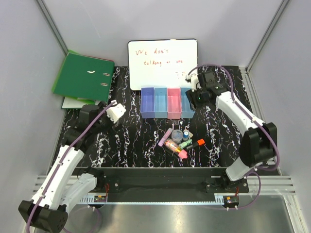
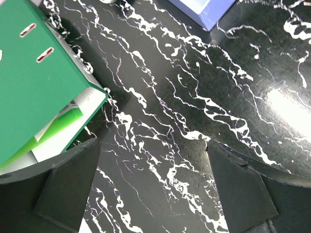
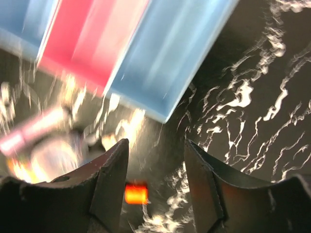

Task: Sort the stationery into containers
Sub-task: Pick up the stationery from the center of the board.

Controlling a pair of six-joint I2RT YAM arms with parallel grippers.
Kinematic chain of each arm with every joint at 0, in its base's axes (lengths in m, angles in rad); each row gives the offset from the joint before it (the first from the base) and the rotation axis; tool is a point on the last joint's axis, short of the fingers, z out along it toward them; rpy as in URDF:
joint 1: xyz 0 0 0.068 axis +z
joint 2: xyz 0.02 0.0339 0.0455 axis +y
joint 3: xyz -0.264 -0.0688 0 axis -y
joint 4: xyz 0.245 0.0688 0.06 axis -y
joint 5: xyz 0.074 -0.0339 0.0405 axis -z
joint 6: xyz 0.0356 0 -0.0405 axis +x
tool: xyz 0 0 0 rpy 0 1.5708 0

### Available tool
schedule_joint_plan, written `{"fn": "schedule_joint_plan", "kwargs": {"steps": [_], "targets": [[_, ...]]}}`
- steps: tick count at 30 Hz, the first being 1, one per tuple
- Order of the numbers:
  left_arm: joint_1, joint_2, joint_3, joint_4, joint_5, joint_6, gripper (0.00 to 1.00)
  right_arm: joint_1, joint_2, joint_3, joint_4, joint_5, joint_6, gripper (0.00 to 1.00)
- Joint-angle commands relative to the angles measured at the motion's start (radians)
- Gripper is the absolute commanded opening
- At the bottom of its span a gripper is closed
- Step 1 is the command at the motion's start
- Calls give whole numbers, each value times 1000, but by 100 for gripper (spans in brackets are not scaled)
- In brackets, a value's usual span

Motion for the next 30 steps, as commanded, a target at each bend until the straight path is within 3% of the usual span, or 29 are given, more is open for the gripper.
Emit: {"fn": "schedule_joint_plan", "kwargs": {"steps": [1,12,18,30], "targets": [[-6,-11,-22,26,12,17,99,52,-81,-126,-75,-158,-352,57],[-9,-42,-20,20,5,26,99,176,-106,-200,-186,-137,-604,63],[-11,-60,-29,15,-1,25,99,260,-114,-245,-204,-111,-650,68],[-11,-82,-43,11,-8,20,99,285,-49,-249,-161,-108,-659,65]]}}
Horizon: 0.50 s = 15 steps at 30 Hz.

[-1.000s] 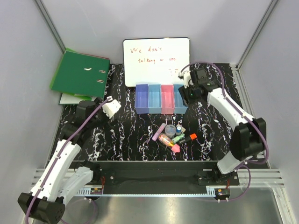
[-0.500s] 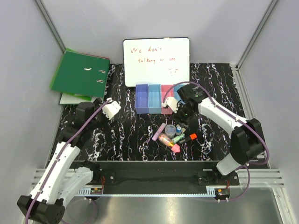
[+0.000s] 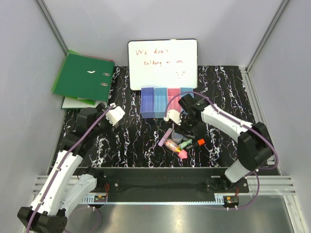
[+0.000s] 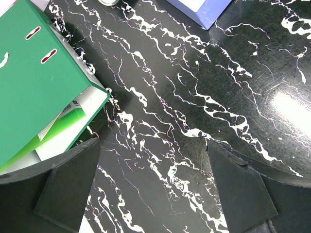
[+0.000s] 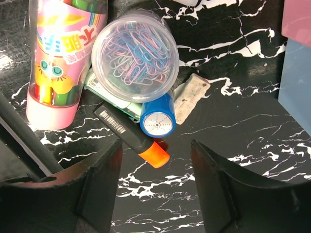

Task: Sort the stationery into containers
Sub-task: Pick up the stationery from the center of the board.

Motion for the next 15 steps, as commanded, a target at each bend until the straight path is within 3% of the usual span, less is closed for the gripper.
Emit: {"fn": "schedule_joint_plan", "kwargs": {"steps": [1,9,15], "targets": [[-4,-13,-8,15,-7,6,99,19,27,9,33,5,-25,65],[-4,1,-20,17,2,1,99,37,77,30,62,10,-19,59],[-4,-5,-34,24,2,9,99,39,88,26,77,22,-13,31]]}}
